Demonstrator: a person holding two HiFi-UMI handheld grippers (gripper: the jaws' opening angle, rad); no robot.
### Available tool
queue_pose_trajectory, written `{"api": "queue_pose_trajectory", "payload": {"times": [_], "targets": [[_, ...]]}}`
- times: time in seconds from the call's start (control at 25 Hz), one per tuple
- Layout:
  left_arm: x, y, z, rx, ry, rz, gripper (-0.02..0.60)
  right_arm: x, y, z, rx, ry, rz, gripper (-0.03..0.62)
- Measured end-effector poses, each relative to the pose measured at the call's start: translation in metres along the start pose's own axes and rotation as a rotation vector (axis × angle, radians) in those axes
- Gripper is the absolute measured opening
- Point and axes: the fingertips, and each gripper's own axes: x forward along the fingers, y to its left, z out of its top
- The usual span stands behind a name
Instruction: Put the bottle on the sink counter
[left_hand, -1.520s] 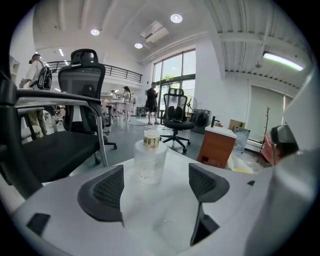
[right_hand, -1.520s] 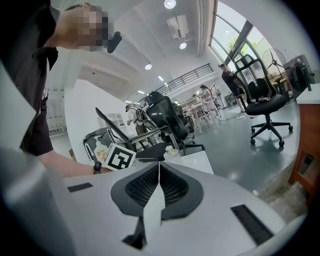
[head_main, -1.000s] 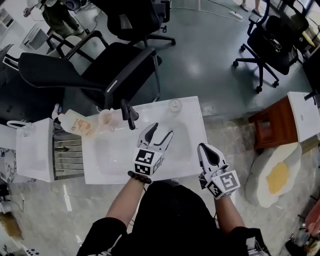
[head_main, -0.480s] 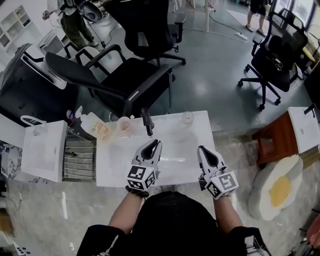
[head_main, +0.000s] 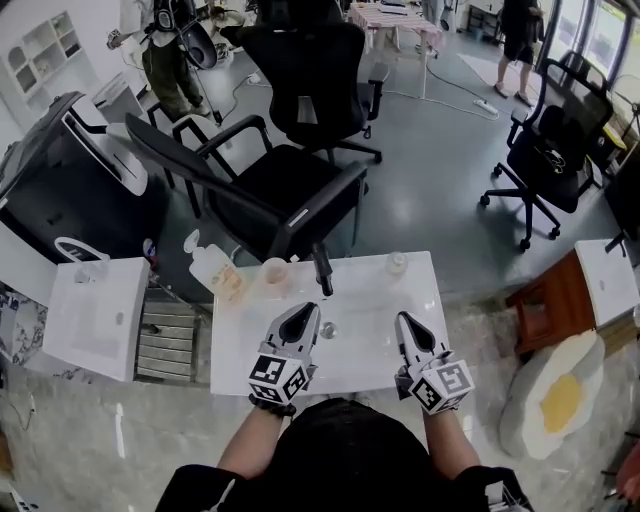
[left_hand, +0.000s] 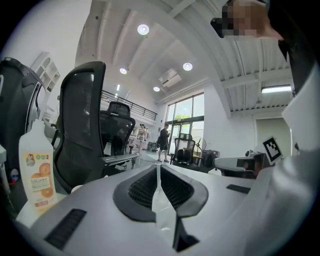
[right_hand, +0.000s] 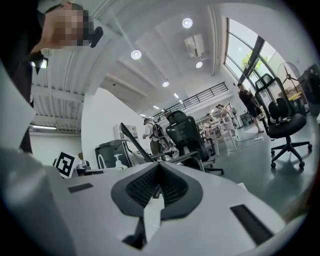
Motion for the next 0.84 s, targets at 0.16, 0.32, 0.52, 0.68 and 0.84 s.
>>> {"api": "queue_pose_trajectory", "payload": {"times": [0.16, 0.32, 0.52, 0.68, 0.84], "targets": [[-0.004, 0.008, 0.001, -0.002, -0.004, -0.013, 0.037, 0.004, 0.006, -0.002, 0.021, 0.004, -0.024, 0.029], [-0.007, 0.012, -0.001, -0.033, 0.003, -0.041, 0.038, 0.006, 0.007, -0.001, 0.07, -0.01, -0.026, 0.029], [-0.01, 0.01, -0.004, -0.038, 0.012, -0.07, 0.038, 0.007, 0.007, -0.002, 0.087, -0.016, -0.034, 0.029], [-0.015, 0.008, -0.003, -0.041, 0.007, -0.08, 0.038, 0.006, 0.014, -0.002, 0.078, -0.005, -0.018, 0.029], [-0.011, 0.012, 0.003, -0.034, -0.008, -0.082, 0.038, 0.015, 0.015, 0.003, 0.056, -0.023, 0.002, 0.029]]}}
